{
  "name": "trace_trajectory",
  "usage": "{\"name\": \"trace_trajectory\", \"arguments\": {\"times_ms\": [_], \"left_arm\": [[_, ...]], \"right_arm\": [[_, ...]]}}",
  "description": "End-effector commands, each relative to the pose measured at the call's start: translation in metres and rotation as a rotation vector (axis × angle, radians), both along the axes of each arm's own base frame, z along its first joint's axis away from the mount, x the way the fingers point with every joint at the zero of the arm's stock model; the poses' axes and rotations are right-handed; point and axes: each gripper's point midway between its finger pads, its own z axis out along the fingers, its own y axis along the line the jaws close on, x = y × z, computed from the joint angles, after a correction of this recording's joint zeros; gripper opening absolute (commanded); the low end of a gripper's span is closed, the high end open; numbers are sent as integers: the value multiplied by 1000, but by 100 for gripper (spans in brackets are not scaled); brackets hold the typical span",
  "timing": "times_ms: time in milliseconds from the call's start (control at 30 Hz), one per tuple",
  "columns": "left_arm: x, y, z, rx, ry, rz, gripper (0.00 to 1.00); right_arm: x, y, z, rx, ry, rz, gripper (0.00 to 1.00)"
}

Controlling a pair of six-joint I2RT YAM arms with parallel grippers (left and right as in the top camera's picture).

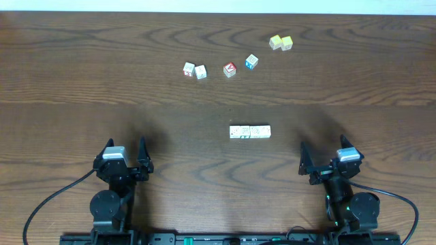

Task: Lift 4 blocks

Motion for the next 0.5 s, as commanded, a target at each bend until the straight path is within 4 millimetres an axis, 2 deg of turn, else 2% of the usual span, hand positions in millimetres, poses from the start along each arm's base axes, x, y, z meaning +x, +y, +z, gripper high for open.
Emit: {"name": "trace_trajectory", "arguments": {"times_ms": [0, 267, 467], "left_arm": [[-1, 9, -17, 12, 51, 50, 79], [-1, 9, -17, 12, 51, 50, 78], [-1, 9, -17, 12, 51, 50, 78]], "right_arm": [[1, -9, -1, -27, 0, -44, 99], [2, -22, -2, -30, 3, -103, 99], [2, -23, -1, -29, -1, -108, 99]]}}
